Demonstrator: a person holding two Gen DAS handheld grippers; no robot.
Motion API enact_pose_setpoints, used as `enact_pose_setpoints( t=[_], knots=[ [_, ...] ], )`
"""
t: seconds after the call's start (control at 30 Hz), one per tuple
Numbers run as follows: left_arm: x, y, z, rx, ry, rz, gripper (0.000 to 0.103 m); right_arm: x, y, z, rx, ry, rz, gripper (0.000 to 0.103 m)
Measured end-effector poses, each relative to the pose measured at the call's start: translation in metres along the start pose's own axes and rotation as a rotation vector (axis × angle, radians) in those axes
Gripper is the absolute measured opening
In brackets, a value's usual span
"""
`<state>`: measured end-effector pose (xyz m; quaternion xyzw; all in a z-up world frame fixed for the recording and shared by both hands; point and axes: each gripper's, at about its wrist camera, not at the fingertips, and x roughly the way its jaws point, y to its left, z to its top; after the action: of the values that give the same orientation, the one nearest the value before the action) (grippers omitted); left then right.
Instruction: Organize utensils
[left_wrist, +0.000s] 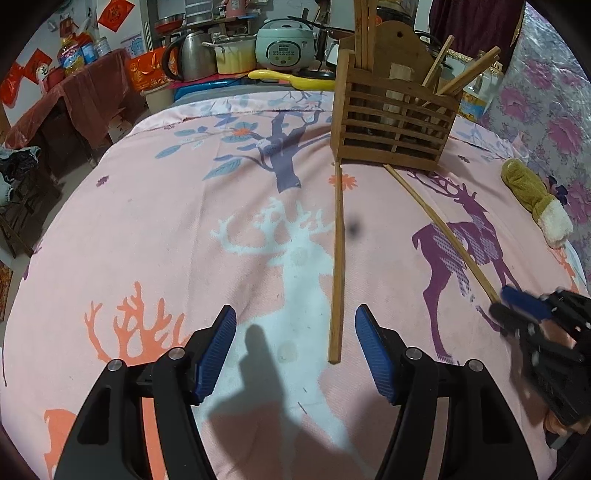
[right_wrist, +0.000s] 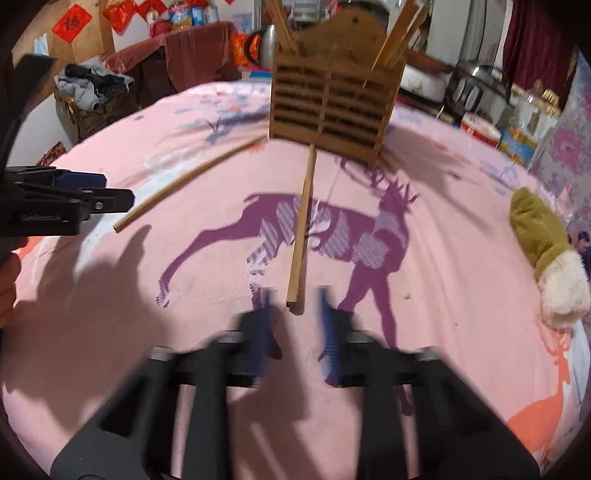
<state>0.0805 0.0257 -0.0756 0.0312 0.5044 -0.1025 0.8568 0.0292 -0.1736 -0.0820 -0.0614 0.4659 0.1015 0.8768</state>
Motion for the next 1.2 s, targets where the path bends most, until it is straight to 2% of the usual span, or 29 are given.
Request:
enact_pose_setpoints(
  t=[0.13,0.37,0.47,0.53,0.6,0.7,0.83,0.9,1.07,1.2],
  knots=[
    [0.001,-0.003,-0.009,0.028,0.032,-0.038,0.065,-0.002,-0.017,-0.003,0.077,-0.006,0.004,0.007],
    [0.003,-0.026,-0.024,0.143,0.040,-0.018,0.059,0.000,-0.026,-0.008,0.115,0.016,0.021,0.009],
    [0.005,-0.027,-0.024,0.152,0.037,-0.010,0.059,0.001,-0.027,-0.008,0.118,0.017,0.019,0.011],
    [0.005,-0.025,-0.023,0.147,0.039,-0.017,0.059,0.001,-0.028,-0.008,0.125,0.018,0.015,0.016],
    [0.006,-0.025,-0.022,0.146,0.039,-0.017,0.059,0.001,-0.031,-0.008,0.139,0.020,0.005,0.030],
    [0.007,-0.024,-0.021,0.144,0.035,-0.013,0.057,0.002,-0.037,-0.009,0.164,0.021,0.030,0.039],
    [0.007,-0.025,-0.020,0.146,0.034,-0.008,0.057,0.004,-0.029,-0.007,0.123,0.027,0.047,0.053],
    [0.007,-0.024,-0.020,0.144,0.033,-0.002,0.059,0.004,-0.028,-0.007,0.118,0.027,0.049,0.054],
    [0.010,-0.017,-0.018,0.107,0.043,0.016,0.074,0.003,-0.027,-0.008,0.125,0.024,0.039,0.051],
    [0.011,-0.017,-0.018,0.102,0.043,0.019,0.075,0.003,-0.028,-0.008,0.124,0.022,0.024,0.045]
  ],
)
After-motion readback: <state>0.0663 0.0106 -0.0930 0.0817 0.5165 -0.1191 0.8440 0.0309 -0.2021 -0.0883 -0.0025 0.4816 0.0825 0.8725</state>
